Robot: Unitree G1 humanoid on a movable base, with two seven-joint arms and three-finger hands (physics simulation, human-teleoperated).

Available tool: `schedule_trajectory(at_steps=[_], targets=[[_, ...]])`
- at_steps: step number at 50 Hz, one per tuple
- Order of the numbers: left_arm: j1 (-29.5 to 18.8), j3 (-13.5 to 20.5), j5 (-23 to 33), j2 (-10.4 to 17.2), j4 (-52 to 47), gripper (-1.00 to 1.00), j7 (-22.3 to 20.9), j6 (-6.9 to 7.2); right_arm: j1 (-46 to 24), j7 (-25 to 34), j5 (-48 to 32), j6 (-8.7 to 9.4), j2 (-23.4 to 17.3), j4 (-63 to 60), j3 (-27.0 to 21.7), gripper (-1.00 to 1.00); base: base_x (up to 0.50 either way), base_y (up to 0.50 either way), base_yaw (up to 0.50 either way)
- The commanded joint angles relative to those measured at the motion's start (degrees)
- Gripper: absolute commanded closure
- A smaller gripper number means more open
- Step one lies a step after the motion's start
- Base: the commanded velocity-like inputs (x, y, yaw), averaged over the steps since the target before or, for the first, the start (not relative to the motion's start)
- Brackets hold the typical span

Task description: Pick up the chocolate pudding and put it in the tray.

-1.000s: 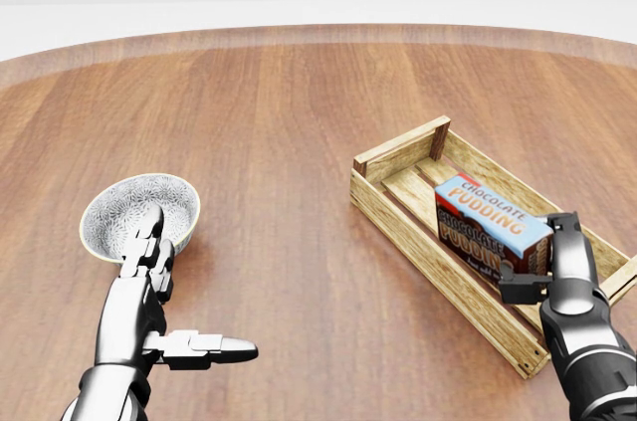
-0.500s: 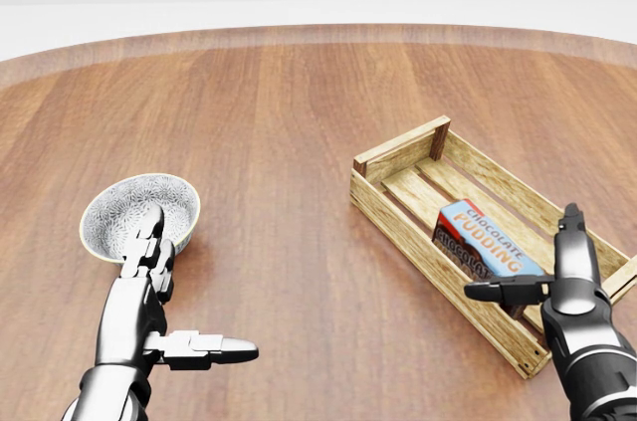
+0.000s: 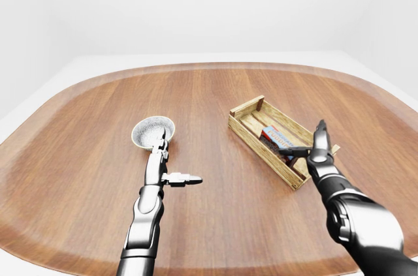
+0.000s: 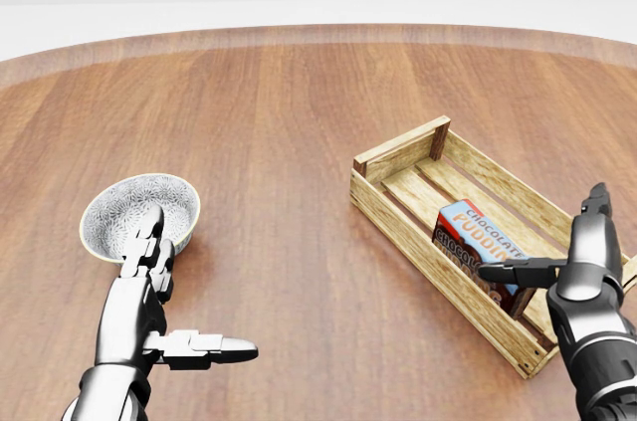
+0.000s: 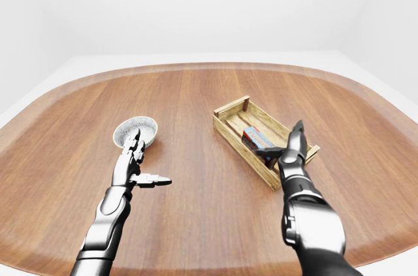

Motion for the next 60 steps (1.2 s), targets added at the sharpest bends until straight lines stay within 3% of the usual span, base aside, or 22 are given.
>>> schedule_trajectory(at_steps=[1, 9, 34, 54, 60], targets=[[-0.15, 0.19, -0.62, 0.00, 0.34, -1.00, -0.36, -0.17, -1.18, -6.12, -1.83, 0.00, -1.38, -0.20, 0.42, -1.00, 0.00, 0.00, 0.00], [-0.15, 0.19, -0.61, 0.00, 0.36, -1.00, -0.37, -0.21, -1.62, -10.62, -3.59, 0.00, -1.95, -0.34, 1.41, -1.00, 0.00, 0.00, 0.00], [0.10, 0.16, -0.64, -0.03, -0.33, -1.00, -0.42, 0.20, -2.50, -10.62, -6.89, 0.00, -5.12, -1.09, 2.51, -1.00, 0.00, 0.00, 0.00], [0.12, 0.17, -0.65, -0.06, 0.17, -1.00, -0.40, -0.33, -6.62, -10.62, -15.58, 0.00, -6.94, -4.09, 6.40, -1.00, 0.00, 0.00, 0.00], [0.02, 0.23, -0.77, -0.03, -0.34, -1.00, -0.35, 0.35, -7.07, -10.62, -15.88, 0.00, -7.50, -5.24, 6.39, -1.00, 0.00, 0.00, 0.00]])
